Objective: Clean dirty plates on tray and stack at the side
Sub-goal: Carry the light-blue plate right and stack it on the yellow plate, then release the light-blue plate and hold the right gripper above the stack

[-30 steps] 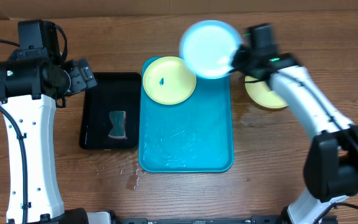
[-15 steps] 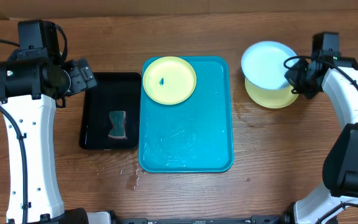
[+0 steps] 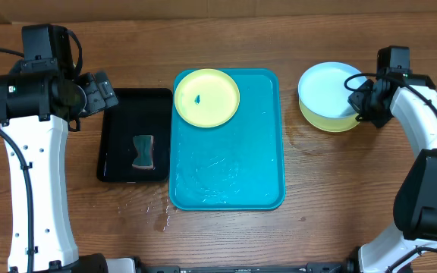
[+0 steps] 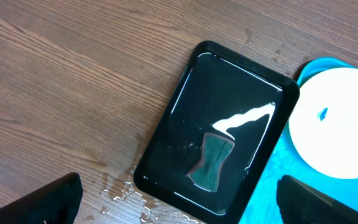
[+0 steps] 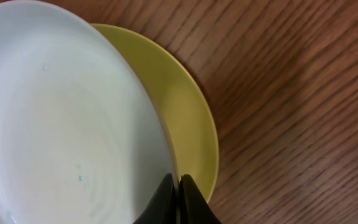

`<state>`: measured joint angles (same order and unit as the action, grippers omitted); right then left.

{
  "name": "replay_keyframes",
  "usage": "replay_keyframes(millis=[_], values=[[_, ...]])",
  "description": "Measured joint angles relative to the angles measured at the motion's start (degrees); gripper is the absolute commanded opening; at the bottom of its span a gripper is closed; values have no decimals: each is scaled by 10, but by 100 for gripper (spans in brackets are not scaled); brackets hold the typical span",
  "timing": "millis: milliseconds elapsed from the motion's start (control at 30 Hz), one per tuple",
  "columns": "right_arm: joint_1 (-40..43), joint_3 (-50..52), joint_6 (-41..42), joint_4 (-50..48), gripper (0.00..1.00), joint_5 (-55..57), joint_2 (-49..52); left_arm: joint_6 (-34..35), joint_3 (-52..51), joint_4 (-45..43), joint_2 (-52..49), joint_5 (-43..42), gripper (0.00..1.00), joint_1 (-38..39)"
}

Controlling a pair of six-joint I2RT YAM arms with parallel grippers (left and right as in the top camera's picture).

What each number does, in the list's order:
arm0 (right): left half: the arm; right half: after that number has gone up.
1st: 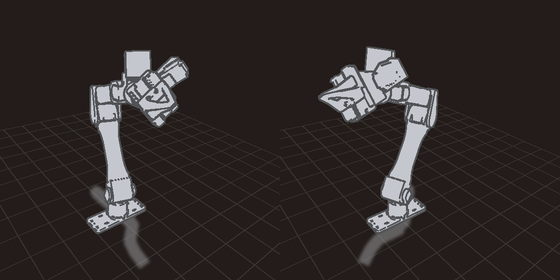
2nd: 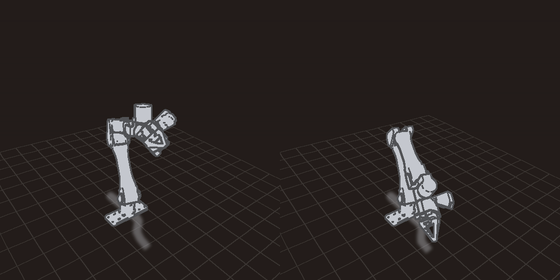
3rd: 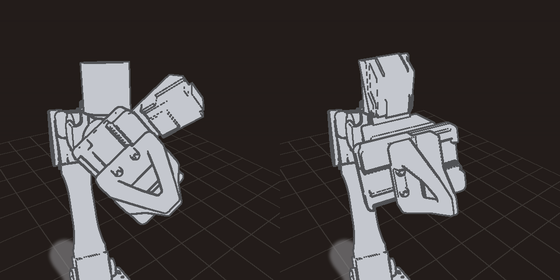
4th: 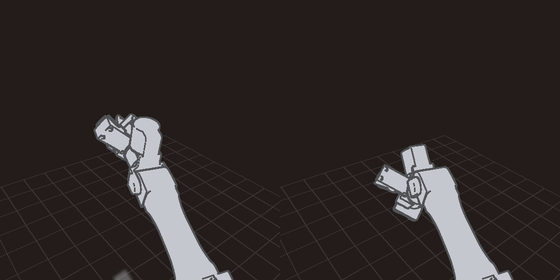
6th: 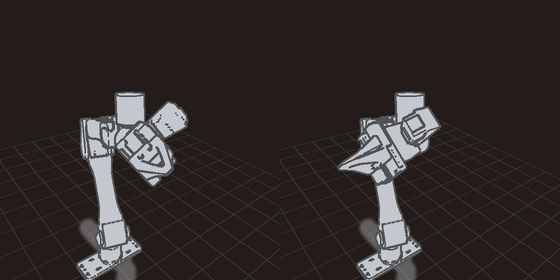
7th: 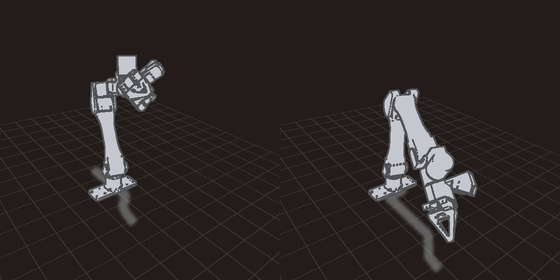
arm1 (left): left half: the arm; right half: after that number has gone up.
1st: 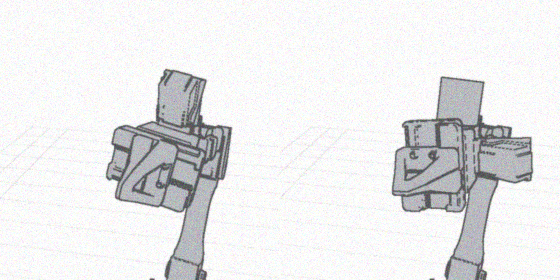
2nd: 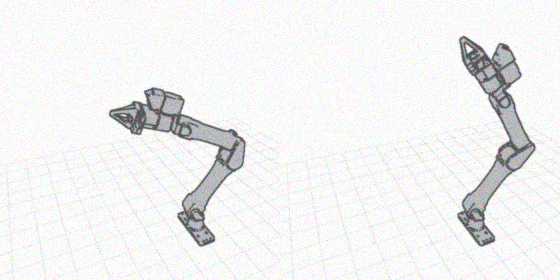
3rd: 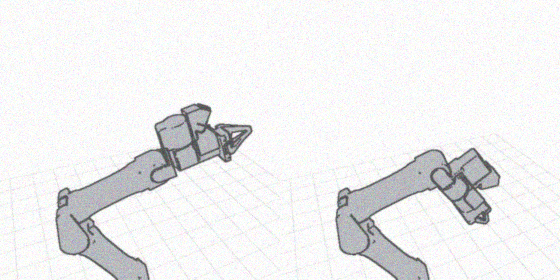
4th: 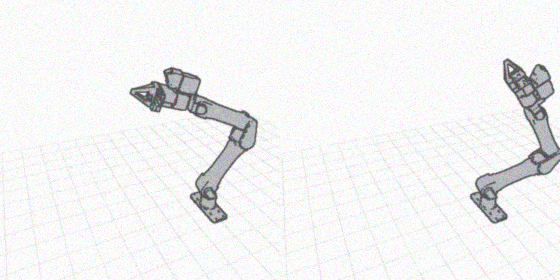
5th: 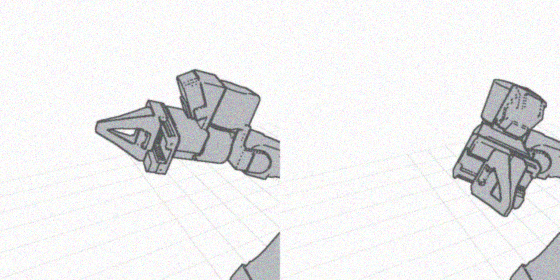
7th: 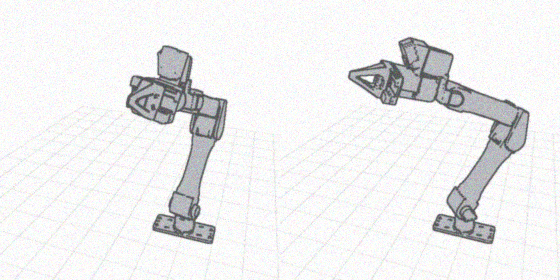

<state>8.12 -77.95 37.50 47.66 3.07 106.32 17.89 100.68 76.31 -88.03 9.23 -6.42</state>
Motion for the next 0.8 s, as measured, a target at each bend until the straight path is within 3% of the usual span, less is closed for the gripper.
replay_keyframes(millis=[67,133,167,500,800], values=[[0,4,0,1,21,6,0,0,0,0,0,0,100,0],[0,7,1,2,53,8,0,0,0,0,0,0,100,0],[0,7,2,1,61,9,0,0,0,0,0,0,100,0],[-16,7,-2,-1,65,-21,0,0,0,0,0,0,100,0],[-120,7,-47,-48,66,-89,0,0,0,0,0,0,100,0]])
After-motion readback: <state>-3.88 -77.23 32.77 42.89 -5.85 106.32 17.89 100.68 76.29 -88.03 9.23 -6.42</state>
